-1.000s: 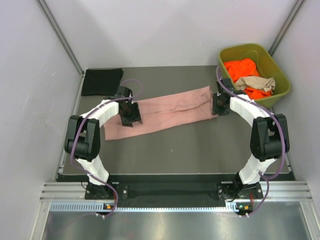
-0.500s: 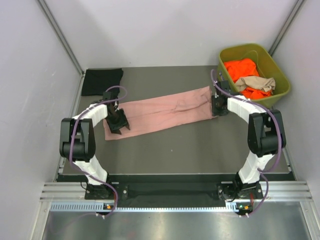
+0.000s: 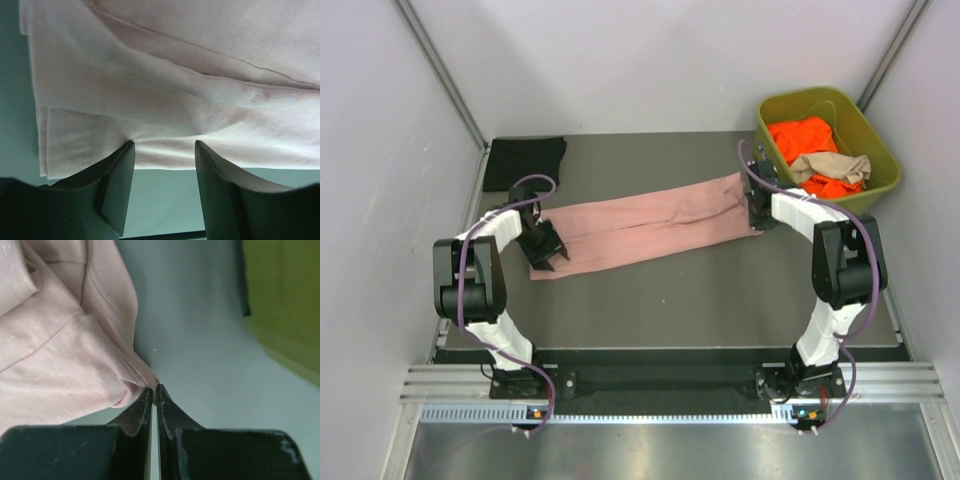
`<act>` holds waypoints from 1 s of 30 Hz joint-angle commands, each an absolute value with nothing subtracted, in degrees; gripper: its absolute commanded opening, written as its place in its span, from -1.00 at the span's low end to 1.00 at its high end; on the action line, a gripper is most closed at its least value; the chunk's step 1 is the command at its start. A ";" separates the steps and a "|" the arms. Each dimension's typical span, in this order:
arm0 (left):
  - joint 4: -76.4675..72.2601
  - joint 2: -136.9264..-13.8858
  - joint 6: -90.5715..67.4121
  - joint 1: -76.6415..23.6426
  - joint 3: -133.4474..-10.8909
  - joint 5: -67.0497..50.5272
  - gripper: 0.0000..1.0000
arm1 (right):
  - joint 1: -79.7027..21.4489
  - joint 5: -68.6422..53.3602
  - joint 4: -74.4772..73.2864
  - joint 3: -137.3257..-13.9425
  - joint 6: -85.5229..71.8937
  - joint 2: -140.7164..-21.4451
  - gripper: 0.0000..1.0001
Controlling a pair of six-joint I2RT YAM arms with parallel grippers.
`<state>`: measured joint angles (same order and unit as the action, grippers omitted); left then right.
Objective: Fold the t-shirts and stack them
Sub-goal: Fold the tshirt
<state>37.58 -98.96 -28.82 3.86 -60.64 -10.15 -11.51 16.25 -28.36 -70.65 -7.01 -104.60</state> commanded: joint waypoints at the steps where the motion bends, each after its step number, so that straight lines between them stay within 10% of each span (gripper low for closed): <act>1: 39.20 -101.07 -28.65 4.92 -59.50 -8.61 0.13 | -11.34 23.91 -27.43 -71.20 -5.19 -102.57 -1.00; 30: 41.22 -90.63 -25.14 5.89 -58.97 -6.06 0.15 | -12.66 24.43 -17.73 -51.40 1.76 -87.36 -0.93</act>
<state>39.68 -95.26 -26.98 5.37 -58.48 -7.05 -12.95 21.61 -18.92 -50.11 0.25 -89.62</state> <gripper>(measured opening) 0.572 0.026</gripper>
